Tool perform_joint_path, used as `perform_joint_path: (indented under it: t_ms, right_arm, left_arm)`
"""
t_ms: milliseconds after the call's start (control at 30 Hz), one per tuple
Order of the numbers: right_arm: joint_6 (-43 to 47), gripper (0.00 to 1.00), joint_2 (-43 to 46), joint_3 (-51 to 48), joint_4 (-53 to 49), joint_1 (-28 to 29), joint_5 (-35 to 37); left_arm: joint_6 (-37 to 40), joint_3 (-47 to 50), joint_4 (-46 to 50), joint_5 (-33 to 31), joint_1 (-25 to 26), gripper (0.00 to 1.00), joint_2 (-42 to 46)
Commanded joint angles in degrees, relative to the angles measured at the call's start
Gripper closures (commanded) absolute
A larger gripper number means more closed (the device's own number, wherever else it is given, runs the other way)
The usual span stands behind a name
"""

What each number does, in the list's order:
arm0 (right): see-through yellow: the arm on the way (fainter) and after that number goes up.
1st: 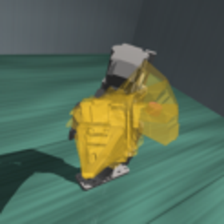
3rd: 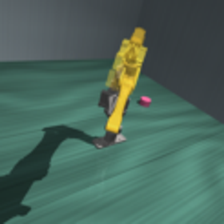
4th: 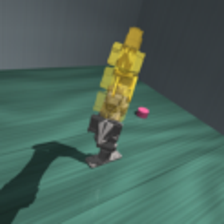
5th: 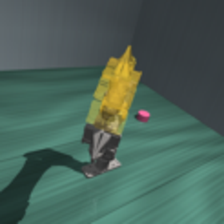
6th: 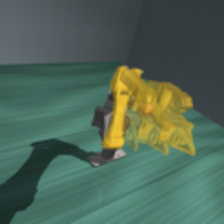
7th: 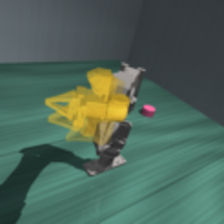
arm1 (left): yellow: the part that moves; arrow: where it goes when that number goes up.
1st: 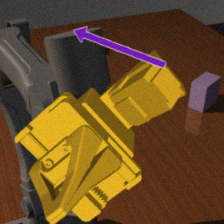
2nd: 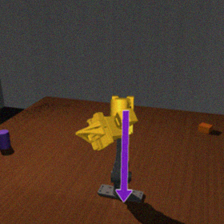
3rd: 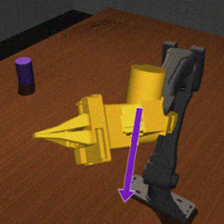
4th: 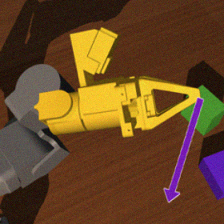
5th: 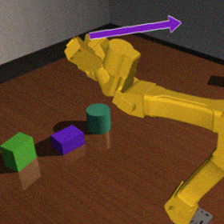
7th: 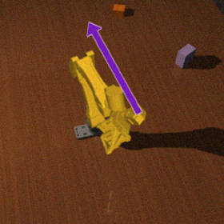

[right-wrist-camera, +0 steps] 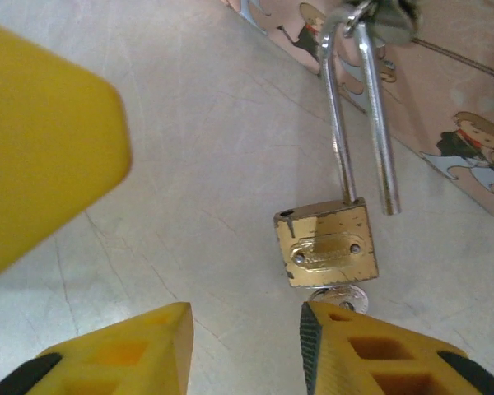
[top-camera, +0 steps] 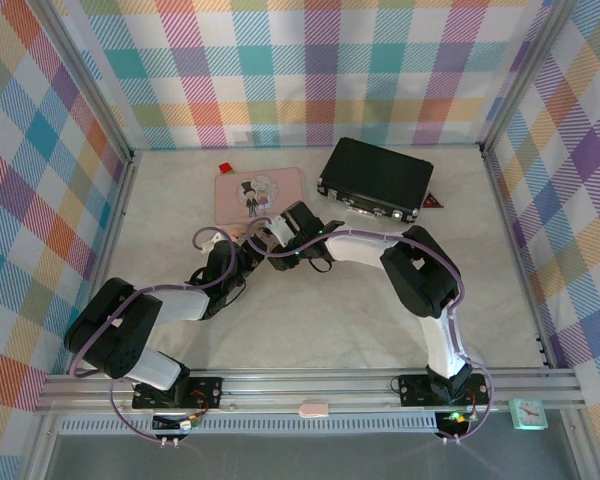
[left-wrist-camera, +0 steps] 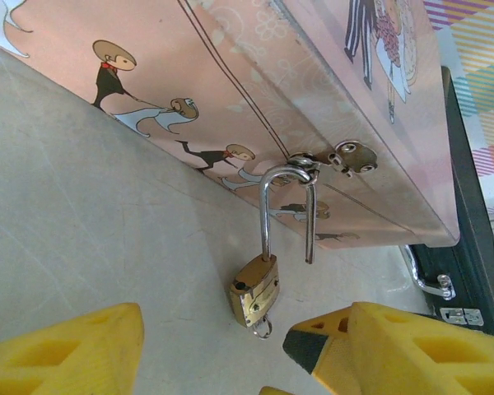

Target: Unlock a padlock with a key

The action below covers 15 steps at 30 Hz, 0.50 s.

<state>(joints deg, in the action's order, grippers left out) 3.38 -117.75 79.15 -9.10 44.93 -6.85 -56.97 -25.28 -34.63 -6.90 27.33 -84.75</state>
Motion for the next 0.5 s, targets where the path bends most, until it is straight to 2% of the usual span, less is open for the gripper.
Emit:
perform_joint_path:
  t_ms: [0,100,467]
  right_arm:
    - [0.11,0.49,0.56,0.04,-1.42,-0.49,3.39]
    - [-0.27,0.42,-2.13,3.59,-4.05,-0.41,3.22]
    - [-6.46,0.4,-9.01,9.6,-5.21,-0.03,5.87]
  left_arm:
    - [-0.19,0.05,0.96,-1.71,0.0,0.32,2.34]
    - [0.49,-0.04,2.92,-2.32,-0.48,0.31,3.94]
    - [2.39,0.49,8.96,-4.2,-1.55,0.29,9.99]
